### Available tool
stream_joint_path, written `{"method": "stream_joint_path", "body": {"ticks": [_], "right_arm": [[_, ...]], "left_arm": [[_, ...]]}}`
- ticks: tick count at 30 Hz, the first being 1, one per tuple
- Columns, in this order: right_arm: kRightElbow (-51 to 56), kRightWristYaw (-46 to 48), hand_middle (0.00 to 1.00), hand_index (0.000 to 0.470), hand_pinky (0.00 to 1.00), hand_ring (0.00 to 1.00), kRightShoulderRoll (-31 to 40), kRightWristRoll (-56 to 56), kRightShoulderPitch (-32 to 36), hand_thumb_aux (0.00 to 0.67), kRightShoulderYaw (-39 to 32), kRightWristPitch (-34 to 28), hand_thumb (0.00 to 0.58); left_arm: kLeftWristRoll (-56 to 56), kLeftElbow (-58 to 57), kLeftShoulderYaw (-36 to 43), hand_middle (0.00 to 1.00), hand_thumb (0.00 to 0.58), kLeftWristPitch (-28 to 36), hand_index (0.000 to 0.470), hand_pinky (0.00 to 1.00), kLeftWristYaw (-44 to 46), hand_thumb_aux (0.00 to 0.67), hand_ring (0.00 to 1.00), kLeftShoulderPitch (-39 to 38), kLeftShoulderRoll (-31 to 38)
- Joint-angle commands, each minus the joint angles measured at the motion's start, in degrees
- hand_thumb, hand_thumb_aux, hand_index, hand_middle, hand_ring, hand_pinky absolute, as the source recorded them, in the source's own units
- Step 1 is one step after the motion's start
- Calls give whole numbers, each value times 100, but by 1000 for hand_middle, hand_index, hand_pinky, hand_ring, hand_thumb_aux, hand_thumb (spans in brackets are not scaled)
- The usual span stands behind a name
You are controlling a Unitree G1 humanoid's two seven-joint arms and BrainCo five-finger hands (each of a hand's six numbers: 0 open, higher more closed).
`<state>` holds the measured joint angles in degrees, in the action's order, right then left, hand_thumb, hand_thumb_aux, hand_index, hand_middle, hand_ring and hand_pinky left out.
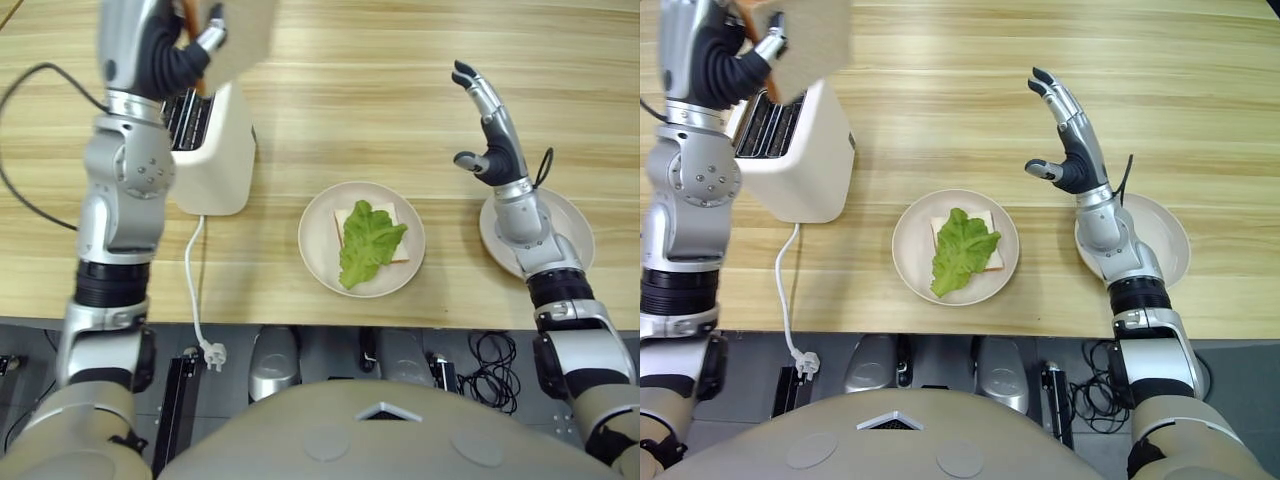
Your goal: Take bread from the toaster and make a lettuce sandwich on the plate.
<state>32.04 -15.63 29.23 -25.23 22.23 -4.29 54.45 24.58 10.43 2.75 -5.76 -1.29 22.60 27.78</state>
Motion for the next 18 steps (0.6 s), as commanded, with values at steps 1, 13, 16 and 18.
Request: {"method": "stream_joint_path", "body": {"ticks": [1,13,16,18], "right_arm": [[-617,175,0,0,0,0,75,290,-274,0,179,229,0],[-1582,726,0,0,0,0,336,-145,-944,0,162,801,0],[-1670,836,0,0,0,0,354,-324,-1074,0,114,890,0],[-1679,898,0,0,0,0,352,-446,-1142,0,61,941,0]], "left_arm": [[-1240,-32,295,1000,580,23,460,1000,974,670,1000,-178,-435],[-2771,-1837,859,1000,580,585,460,1000,2283,670,1000,-828,-2026],[-2881,-2191,865,1000,580,699,460,1000,2406,670,1000,-870,-2237],[-2946,-2409,869,1000,580,780,460,1000,2495,670,1000,-879,-2342]]}}
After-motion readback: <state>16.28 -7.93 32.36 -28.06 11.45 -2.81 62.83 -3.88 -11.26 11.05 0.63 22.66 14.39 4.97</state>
